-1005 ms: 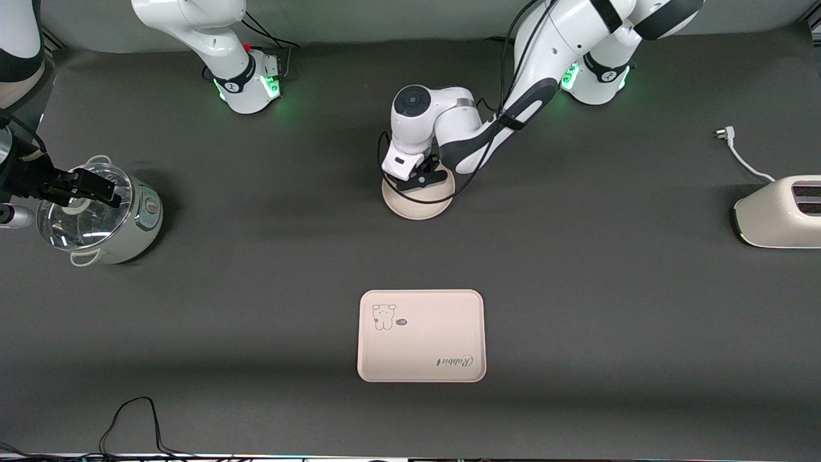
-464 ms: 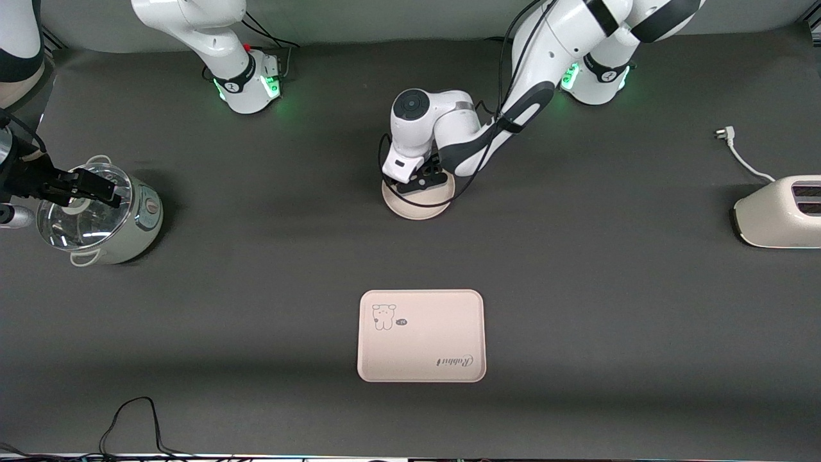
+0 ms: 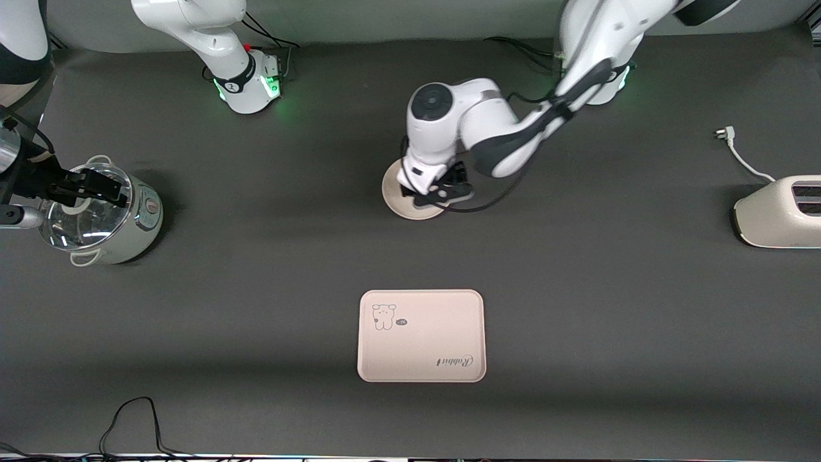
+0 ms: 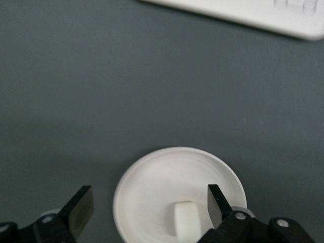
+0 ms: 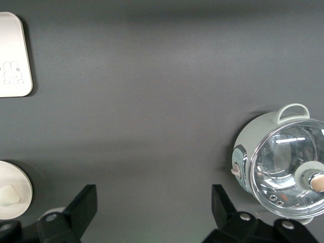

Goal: Place bun in plate and plate on tray
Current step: 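Withdraw the left gripper while the right gripper moves toward the plate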

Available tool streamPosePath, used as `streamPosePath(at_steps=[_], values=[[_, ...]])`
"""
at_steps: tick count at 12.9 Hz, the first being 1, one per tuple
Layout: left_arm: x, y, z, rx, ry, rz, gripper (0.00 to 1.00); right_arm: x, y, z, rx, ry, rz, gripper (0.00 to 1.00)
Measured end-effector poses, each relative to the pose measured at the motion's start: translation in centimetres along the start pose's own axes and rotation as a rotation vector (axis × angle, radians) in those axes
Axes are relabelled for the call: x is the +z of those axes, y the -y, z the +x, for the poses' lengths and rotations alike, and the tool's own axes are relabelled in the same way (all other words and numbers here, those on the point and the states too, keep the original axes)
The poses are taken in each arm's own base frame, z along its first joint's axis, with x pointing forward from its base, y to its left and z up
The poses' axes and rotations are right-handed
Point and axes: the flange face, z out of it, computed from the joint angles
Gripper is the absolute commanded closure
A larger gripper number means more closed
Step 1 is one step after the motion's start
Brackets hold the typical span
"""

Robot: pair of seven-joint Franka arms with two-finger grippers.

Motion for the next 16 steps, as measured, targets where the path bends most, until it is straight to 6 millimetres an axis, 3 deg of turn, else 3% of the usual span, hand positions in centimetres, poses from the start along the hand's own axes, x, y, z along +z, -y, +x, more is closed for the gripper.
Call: streamPosePath(at_steps=[2,4,6,8,11,12,14,16], values=[[-6.1,4.9,6.8,-0.037,0.001,0.032,0.00,0.0,2.9,-0.2,-0.052,0.000,-0.002,0.00],[-10.1,10.5,12.6,-0.069,0.022,0.076,0.00,0.0,6.6,-0.7,-0.095,0.001,-0.005,0.00],[-12.9,15.6,16.8,-0.105,0.032,0.085,0.00,0.3,10.9,-1.7,-0.083,0.006,-0.002,0.00],[-15.3,21.6,20.0,-0.105,0.034,0.105,0.00,0.4,16.4,-3.5,-0.038,0.012,0.006,0.00],[-18.8,33.4,23.7,-0.042,0.060,0.113,0.00,0.6,26.3,-8.4,0.007,0.014,-0.001,0.00],[-19.6,36.3,24.3,-0.021,0.067,0.108,0.00,0.9,29.4,-10.4,0.006,0.016,-0.006,0.00],[-19.9,38.8,24.8,-0.008,0.073,0.104,0.00,1.7,34.7,-14.4,-0.028,0.022,0.002,0.00],[-20.0,40.0,24.9,0.021,0.091,0.112,0.00,2.5,38.3,-17.4,-0.053,0.056,0.068,0.00]])
